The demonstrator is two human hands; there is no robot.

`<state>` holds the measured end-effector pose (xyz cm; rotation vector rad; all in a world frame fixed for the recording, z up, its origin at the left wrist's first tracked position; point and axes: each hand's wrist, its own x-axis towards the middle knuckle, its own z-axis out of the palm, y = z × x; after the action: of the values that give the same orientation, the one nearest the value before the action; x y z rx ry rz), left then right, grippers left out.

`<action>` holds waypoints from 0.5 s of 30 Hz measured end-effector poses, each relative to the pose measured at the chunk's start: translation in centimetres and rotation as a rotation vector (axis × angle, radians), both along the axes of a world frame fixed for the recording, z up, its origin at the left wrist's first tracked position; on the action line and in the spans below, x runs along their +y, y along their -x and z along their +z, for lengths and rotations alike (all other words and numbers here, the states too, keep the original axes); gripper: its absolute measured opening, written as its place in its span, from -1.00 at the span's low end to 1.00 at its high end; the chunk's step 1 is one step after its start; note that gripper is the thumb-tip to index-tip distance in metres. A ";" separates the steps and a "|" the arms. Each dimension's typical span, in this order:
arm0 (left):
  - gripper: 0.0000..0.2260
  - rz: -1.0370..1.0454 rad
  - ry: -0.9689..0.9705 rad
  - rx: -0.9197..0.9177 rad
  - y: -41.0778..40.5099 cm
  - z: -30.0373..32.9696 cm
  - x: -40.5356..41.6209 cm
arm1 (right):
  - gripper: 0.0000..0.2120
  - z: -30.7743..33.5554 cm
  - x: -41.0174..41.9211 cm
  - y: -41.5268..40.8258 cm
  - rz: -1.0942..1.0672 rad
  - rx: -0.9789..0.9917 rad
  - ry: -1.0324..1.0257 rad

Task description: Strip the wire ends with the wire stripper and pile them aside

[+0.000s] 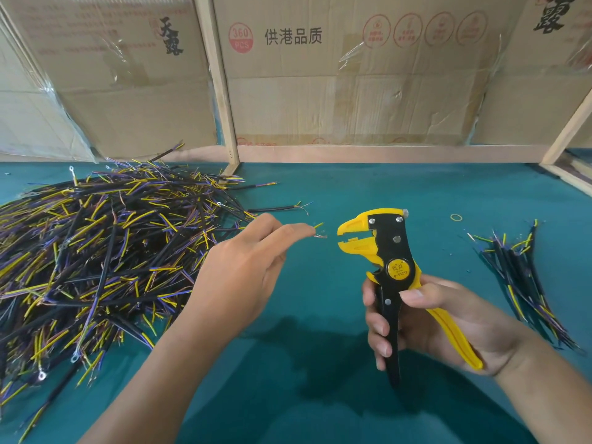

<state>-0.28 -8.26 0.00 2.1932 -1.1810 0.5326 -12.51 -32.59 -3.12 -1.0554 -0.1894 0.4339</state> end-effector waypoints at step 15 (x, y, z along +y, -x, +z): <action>-0.69 0.015 -0.065 0.007 0.6 0.0 -0.6 | -0.65 0.3 1.5 0.3 -0.161 -0.023 0.227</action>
<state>-0.87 -8.84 0.05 2.2581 -1.1945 0.4984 -12.77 -31.07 -2.84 -1.2891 -0.0752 0.3021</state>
